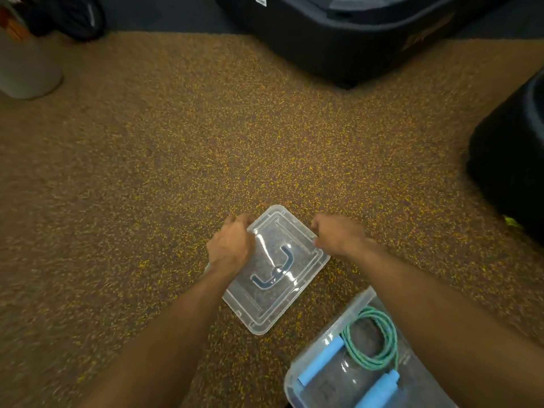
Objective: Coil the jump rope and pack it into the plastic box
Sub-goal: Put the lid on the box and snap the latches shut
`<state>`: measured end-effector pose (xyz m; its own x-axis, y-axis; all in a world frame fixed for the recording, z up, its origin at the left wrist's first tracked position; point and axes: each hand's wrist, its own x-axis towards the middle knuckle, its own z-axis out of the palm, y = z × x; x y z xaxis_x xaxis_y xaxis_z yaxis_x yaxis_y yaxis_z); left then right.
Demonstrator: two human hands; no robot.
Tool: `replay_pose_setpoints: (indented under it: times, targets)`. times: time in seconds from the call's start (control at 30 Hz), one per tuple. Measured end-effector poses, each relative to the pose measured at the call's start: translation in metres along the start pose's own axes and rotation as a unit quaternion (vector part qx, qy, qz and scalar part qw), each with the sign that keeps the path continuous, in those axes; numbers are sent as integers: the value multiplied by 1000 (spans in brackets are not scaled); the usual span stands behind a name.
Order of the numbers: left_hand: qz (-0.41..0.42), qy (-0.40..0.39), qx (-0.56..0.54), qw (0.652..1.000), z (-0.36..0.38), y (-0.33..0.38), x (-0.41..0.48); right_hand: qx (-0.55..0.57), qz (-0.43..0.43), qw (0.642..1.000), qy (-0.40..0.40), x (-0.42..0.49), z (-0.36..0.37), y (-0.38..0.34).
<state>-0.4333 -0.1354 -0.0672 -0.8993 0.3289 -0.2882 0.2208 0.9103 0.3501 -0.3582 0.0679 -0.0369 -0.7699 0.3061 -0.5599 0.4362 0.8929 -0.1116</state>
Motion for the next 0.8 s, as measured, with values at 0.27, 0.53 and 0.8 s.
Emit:
replay_pose_setpoints:
  times: [0.27,0.53,0.8]
  targets:
    - [-30,-8,19,999,11,-18,-2,-21,3,1000,8,15,14,-5]
    - [-75,-39,-63,994,10,-9,4,13,25,1000,-2,19,23,7]
    - [-69,-83,-281,954,-6,-2,3,74,-5,997,-30,13,8,34]
